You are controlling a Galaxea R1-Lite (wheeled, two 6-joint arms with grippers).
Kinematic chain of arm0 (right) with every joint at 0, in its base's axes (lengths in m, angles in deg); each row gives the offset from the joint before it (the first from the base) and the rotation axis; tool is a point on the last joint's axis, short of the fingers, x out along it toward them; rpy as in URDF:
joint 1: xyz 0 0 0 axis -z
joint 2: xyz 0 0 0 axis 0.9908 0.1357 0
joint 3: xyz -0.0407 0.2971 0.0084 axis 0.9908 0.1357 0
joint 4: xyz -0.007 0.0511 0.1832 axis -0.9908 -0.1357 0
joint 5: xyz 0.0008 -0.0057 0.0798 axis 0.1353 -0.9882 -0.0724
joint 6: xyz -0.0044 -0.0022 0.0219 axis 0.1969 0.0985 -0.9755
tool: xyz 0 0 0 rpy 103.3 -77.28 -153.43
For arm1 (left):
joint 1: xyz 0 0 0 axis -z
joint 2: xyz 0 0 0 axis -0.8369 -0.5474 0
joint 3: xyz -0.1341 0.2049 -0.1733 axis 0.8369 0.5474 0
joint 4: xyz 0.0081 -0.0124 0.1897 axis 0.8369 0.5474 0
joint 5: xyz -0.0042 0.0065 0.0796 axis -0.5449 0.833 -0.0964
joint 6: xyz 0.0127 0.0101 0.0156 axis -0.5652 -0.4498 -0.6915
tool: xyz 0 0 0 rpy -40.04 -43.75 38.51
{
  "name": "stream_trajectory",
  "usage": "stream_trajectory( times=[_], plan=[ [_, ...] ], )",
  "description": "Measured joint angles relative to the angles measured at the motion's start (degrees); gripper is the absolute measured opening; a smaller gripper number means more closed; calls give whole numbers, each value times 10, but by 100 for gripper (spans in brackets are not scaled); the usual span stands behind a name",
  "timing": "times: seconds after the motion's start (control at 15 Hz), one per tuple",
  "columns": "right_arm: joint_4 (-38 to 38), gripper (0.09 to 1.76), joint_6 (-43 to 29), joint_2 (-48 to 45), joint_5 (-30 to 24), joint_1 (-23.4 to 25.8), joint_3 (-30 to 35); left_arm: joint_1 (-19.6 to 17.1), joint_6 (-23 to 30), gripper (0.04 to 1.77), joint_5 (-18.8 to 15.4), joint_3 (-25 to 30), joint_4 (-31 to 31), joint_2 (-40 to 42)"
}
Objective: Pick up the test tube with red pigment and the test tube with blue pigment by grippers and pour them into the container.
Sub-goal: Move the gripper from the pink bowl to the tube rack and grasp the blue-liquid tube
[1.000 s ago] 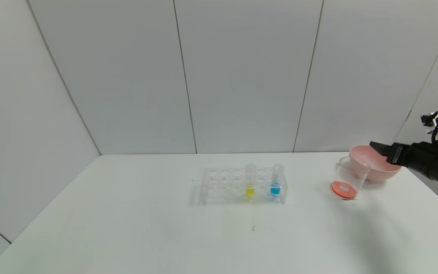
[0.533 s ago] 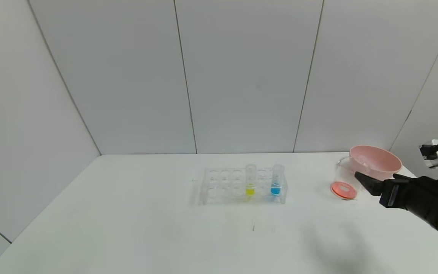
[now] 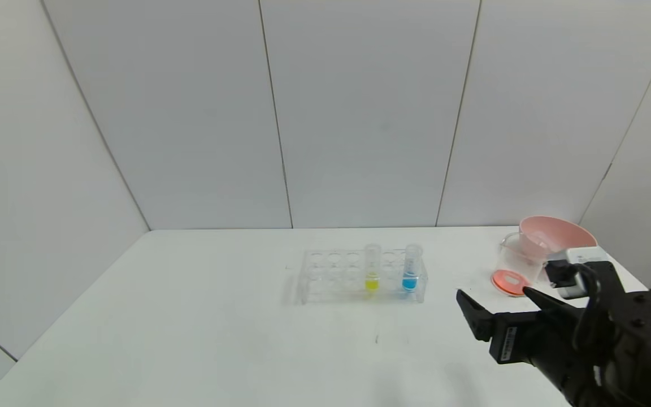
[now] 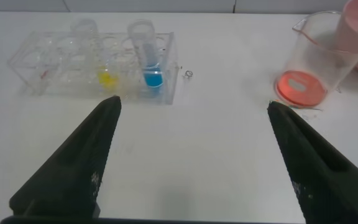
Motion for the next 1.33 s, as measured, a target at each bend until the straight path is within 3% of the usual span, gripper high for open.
stream_trajectory(
  times=[0.27,0.53,1.33],
  plan=[
    [2,170,-23,86,19,-34,-67,0,0,176,0,0,0,0],
    [3,170,-31,168,19,-37,-140,0,0,176,0,0,0,0],
    [0,170,31,325,1,45,-335,0,0,176,0,0,0,0]
  ],
)
